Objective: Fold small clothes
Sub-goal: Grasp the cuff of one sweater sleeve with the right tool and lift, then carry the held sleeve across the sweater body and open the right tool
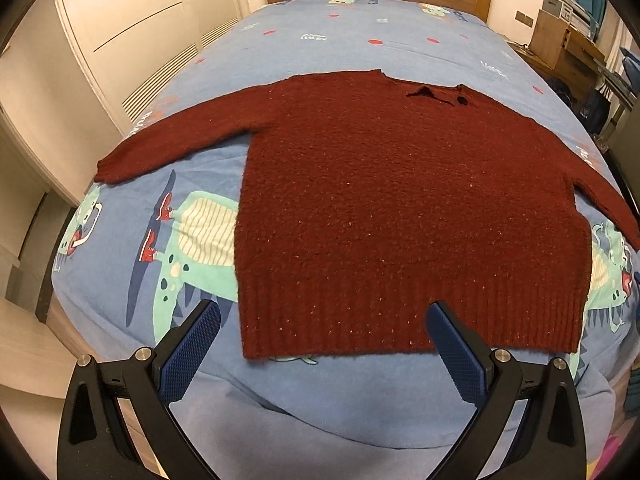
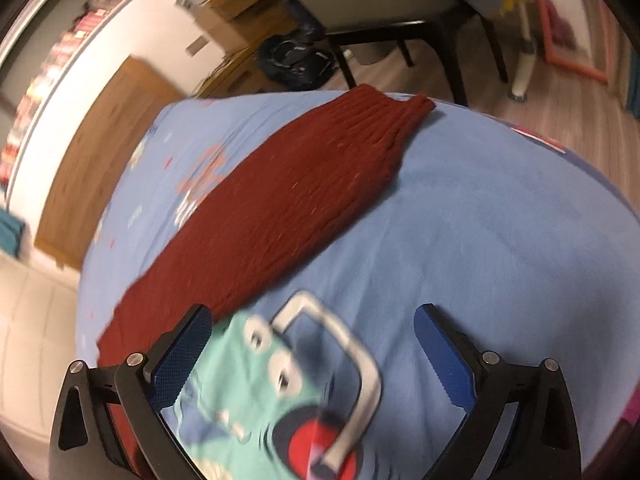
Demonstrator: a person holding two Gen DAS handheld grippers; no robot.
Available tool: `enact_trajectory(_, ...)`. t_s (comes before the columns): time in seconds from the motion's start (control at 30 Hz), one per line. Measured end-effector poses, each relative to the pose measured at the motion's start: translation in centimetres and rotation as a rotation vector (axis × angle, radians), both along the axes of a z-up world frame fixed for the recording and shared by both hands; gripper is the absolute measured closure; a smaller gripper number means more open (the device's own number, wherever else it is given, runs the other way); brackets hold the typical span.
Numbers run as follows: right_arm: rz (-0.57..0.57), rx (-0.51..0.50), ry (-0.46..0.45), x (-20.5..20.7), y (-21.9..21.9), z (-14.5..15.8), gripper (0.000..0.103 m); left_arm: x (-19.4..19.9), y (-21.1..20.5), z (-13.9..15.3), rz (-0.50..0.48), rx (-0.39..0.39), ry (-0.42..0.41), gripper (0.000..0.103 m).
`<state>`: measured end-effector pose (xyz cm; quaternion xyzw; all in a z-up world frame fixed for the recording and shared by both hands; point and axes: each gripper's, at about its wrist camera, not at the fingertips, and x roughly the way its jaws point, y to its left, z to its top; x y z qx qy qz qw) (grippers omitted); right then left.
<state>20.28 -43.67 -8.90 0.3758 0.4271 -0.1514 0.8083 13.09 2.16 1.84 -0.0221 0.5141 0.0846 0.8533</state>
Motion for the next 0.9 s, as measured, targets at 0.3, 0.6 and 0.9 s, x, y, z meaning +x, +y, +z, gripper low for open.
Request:
enact_trajectory(0.3, -0.12, 0.142, -0.131, 2.1, -4.7, -1.5, 0.045, 0.7, 0.0, -0.8, 0.017, -0.008, 0.031, 0.002)
enact_trajectory(0.6, -0.242, 0.292, -0.185, 3.4, -8.7, -3.7, 0.091, 0.9, -0.1, -1.4, 0.01, -0.011, 0.045, 0.002)
enact_trajectory(0.9, -0.177, 0.273, -0.226, 6.2, -8.5, -1.0, 0.094, 0.8, 1.6, -1.7, 0.057, -0.095, 0.037, 0.002)
